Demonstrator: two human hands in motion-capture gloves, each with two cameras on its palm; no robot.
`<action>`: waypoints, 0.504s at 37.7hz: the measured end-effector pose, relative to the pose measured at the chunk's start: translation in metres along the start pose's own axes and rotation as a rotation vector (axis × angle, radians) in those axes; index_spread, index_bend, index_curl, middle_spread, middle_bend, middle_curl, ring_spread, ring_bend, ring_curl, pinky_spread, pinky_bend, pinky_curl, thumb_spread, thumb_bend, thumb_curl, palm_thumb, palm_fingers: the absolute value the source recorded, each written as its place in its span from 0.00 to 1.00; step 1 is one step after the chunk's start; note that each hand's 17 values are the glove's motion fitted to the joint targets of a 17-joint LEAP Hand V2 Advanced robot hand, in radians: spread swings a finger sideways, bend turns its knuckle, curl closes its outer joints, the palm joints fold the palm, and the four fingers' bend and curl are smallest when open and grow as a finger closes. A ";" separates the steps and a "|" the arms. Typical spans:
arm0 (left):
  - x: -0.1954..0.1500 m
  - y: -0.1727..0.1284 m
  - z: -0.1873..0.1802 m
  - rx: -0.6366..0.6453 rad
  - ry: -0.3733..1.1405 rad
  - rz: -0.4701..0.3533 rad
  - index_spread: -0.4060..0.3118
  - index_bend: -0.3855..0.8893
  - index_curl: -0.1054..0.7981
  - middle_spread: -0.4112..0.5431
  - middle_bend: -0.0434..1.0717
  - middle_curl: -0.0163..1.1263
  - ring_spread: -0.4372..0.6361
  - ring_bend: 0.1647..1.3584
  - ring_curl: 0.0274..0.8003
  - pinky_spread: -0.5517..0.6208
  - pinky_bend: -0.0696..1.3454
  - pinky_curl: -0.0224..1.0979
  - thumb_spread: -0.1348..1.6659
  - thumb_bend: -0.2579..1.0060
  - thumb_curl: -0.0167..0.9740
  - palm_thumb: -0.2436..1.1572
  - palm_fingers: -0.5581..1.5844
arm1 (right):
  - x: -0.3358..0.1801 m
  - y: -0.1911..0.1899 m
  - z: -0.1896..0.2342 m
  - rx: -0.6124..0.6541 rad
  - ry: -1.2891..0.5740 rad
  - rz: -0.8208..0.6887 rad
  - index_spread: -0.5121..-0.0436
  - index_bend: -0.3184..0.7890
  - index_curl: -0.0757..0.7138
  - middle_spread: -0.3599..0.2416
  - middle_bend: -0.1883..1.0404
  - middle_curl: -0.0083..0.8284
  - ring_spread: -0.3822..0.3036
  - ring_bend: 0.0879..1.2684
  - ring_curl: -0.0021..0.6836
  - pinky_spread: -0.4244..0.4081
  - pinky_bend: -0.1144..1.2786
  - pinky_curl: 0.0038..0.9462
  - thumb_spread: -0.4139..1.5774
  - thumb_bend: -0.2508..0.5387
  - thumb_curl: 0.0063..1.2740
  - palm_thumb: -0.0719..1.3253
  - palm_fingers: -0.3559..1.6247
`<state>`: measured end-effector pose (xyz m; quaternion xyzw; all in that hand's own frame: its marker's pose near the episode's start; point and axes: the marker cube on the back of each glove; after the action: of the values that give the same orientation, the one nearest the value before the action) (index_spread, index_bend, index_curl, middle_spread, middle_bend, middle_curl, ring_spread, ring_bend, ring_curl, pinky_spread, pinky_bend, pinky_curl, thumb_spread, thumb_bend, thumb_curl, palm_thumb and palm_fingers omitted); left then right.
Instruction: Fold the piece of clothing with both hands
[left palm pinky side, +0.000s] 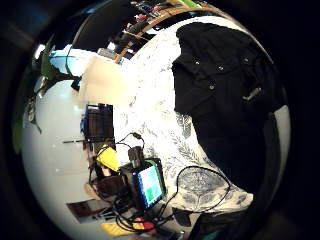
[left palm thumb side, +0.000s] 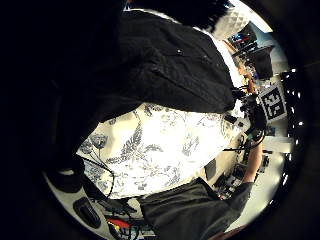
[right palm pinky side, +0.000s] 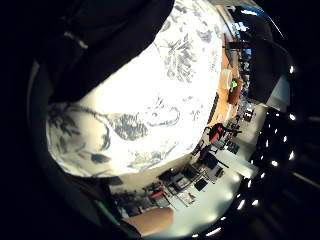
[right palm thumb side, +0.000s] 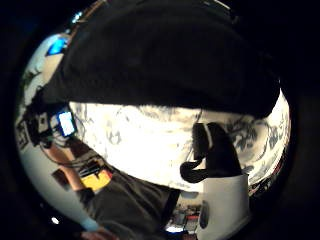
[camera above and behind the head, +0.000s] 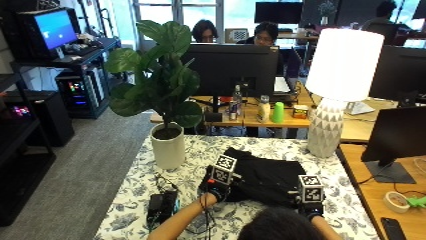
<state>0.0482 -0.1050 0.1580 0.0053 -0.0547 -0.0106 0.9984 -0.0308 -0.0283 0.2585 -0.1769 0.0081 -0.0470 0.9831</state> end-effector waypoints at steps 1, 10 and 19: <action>0.000 0.001 0.000 -0.008 0.009 -0.001 0.25 0.42 0.54 0.11 0.59 0.43 0.10 0.32 0.42 0.22 0.25 0.31 0.95 0.45 0.22 0.47 0.81 | 0.001 -0.003 -0.002 0.025 0.000 0.011 0.55 0.39 0.37 0.53 0.31 0.46 0.54 0.32 0.54 0.64 0.40 0.38 0.79 0.45 0.24 0.55 0.46; 0.004 0.017 0.007 -0.157 0.108 0.043 0.24 0.38 0.52 0.09 0.60 0.47 0.08 0.42 0.49 0.18 0.29 0.35 0.97 0.47 0.19 0.45 0.84 | 0.012 -0.029 0.000 -0.043 -0.051 0.006 0.55 0.50 0.46 0.38 0.43 0.53 0.32 0.40 0.57 0.35 0.36 0.36 0.69 0.52 0.32 0.73 0.79; 0.003 0.052 0.008 -0.259 0.070 0.117 0.25 0.38 0.50 0.07 0.62 0.52 0.07 0.57 0.59 0.14 0.42 0.41 0.98 0.49 0.17 0.42 0.84 | 0.016 -0.016 -0.006 -0.128 -0.107 -0.060 0.57 0.49 0.57 0.34 0.42 0.58 0.25 0.43 0.65 0.22 0.43 0.43 0.57 0.44 0.39 0.79 0.82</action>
<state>0.0518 -0.0533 0.1665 -0.1264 -0.0184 0.0407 0.9910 -0.0162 -0.0472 0.2582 -0.2419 -0.0467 -0.0661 0.9669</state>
